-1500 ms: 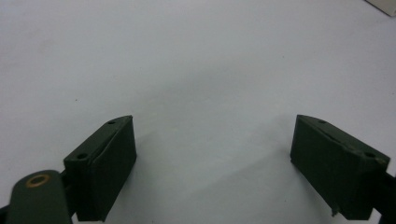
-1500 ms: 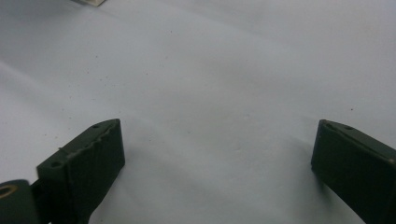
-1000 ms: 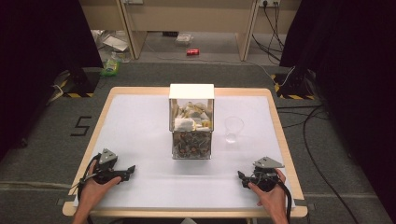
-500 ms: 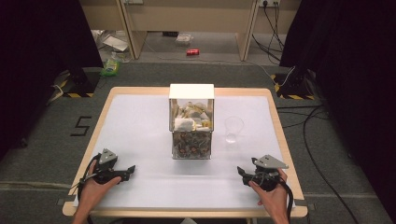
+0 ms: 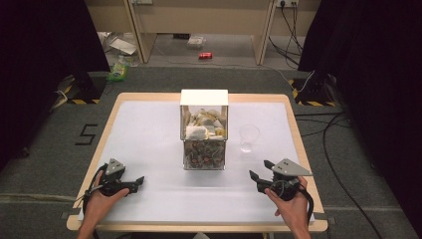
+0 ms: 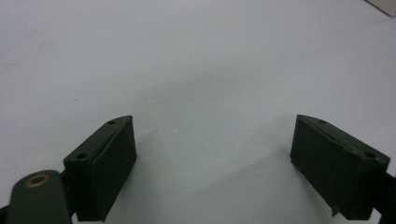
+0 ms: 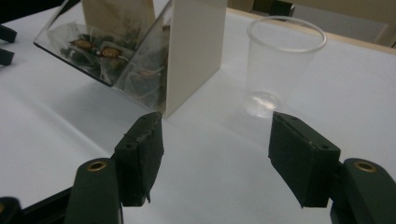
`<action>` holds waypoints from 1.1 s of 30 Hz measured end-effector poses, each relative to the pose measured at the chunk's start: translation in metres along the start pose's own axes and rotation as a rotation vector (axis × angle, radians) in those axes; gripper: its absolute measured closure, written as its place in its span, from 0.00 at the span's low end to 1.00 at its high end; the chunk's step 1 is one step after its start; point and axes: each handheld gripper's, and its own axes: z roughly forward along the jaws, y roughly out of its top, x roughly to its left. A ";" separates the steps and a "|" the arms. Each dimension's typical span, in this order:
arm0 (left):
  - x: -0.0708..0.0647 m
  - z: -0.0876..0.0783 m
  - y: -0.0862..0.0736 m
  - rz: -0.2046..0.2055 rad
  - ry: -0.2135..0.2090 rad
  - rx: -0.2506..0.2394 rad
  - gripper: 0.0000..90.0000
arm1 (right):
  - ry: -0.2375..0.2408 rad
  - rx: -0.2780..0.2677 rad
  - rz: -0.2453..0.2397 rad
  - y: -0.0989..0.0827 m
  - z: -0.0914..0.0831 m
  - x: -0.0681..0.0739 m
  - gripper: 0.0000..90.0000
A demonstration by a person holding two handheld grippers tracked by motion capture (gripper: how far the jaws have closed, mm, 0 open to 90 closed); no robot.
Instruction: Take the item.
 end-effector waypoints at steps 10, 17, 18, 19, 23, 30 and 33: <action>0.000 0.000 0.000 0.001 0.000 0.000 0.15 | 0.009 -0.071 -0.040 0.032 -0.012 0.004 0.43; 0.000 0.000 0.000 0.000 0.000 0.000 0.15 | 0.041 -0.132 -0.059 0.063 -0.017 0.010 0.46; 0.000 0.000 0.000 0.000 0.000 0.000 0.15 | 0.045 -0.139 -0.061 0.066 -0.017 0.011 0.47; 0.000 0.000 0.000 0.000 0.000 0.000 0.15 | 0.053 -0.143 -0.059 0.069 -0.016 0.012 0.47; 0.000 0.000 0.000 0.001 0.000 0.000 0.15 | 0.065 -0.154 -0.066 0.078 -0.014 0.016 0.47; 0.000 0.000 0.000 0.001 0.000 0.000 0.15 | 0.089 -0.185 -0.074 0.094 -0.011 0.025 0.47; 0.000 0.000 0.000 0.000 0.000 0.000 0.15 | 0.098 -0.197 -0.086 0.103 -0.010 0.032 0.47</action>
